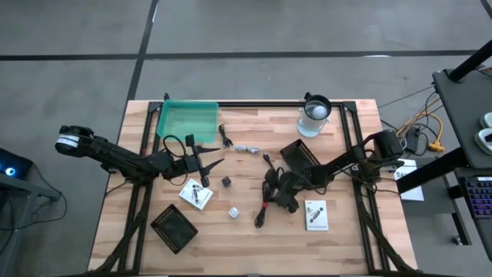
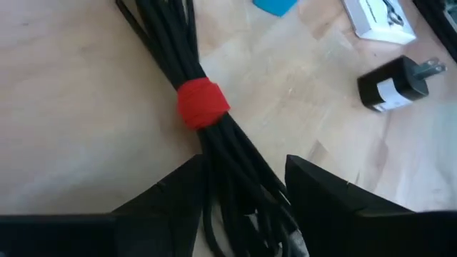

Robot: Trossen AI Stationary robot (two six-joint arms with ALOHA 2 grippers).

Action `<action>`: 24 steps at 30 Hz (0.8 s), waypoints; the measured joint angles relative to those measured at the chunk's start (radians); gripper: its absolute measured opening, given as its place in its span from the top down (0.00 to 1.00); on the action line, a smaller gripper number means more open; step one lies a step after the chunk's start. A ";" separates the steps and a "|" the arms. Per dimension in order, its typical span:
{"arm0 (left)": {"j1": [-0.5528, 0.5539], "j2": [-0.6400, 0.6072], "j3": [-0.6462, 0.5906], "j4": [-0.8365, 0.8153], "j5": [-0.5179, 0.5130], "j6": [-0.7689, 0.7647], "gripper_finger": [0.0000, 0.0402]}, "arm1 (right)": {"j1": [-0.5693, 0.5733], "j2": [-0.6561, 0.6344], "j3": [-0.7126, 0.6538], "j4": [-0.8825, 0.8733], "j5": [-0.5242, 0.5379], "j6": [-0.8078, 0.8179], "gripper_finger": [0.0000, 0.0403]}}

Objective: Pick and place items into bin
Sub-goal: Put the bottom black charger cable into the green bin

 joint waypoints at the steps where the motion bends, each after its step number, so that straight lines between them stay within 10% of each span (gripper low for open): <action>1: 0.000 0.000 0.000 0.000 0.000 0.000 0.60 | 0.000 0.000 0.000 -0.001 0.001 0.000 0.58; 24: 0.000 0.000 0.000 0.000 0.000 0.000 0.60 | 0.000 -0.015 0.000 -0.034 0.003 -0.046 0.94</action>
